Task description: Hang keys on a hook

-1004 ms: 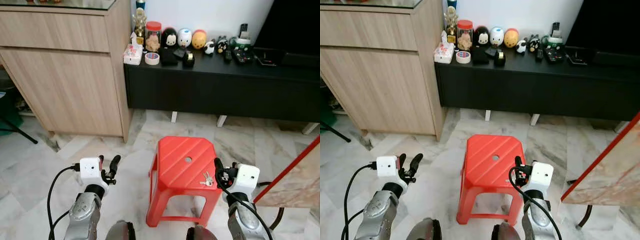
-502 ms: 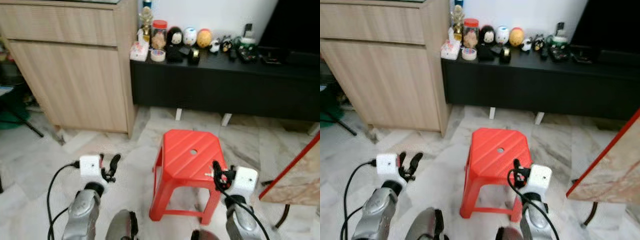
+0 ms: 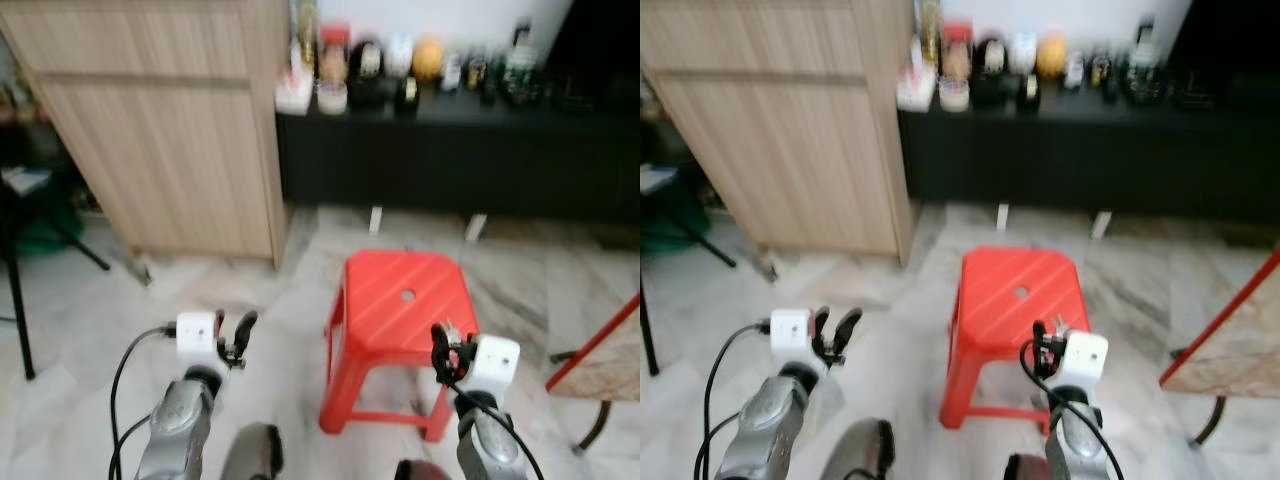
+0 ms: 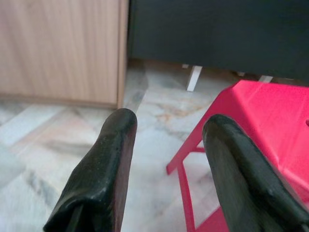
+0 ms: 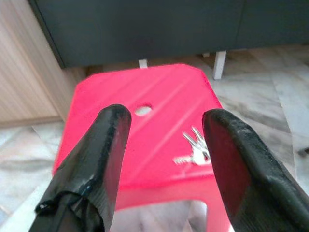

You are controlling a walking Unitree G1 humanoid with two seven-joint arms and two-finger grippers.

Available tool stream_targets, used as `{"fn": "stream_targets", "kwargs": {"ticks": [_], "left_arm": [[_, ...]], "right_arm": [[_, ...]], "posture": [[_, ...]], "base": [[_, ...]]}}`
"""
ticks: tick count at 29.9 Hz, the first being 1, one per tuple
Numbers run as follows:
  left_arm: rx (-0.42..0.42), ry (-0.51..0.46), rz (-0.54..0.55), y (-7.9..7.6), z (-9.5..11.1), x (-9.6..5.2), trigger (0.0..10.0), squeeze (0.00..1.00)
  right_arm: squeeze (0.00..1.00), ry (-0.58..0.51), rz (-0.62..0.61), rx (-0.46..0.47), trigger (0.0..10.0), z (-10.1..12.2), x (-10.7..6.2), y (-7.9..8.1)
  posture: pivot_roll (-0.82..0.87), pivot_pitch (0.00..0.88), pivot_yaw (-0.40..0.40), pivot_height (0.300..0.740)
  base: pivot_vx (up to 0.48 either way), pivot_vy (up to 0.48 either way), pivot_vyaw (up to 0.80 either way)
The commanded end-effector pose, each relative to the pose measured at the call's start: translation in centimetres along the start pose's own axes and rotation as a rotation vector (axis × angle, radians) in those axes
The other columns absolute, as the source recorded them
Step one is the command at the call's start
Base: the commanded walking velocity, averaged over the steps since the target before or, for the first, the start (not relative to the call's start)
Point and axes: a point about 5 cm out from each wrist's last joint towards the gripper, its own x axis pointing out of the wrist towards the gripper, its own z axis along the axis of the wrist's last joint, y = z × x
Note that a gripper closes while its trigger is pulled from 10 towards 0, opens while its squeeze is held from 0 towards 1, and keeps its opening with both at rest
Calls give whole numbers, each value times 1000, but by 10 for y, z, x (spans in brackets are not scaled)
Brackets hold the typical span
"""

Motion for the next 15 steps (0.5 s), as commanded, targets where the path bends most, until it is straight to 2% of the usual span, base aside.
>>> {"fn": "stream_targets", "kwargs": {"ticks": [1, 15], "left_arm": [[-15, 11, -24, -8, -2, 1, 10000, 0], [-15, 11, -26, -8, -2, 2, 10000, 0]], "right_arm": [[0, -11, -20, 6, 10000, 2, 1, -7], [0, -10, -26, 1, 10000, 2, 2, -8]], "posture": [[1, 41, -50, 626], [-1, 40, -49, 626]], "base": [[255, 0, 0], [256, 0, 0]]}}
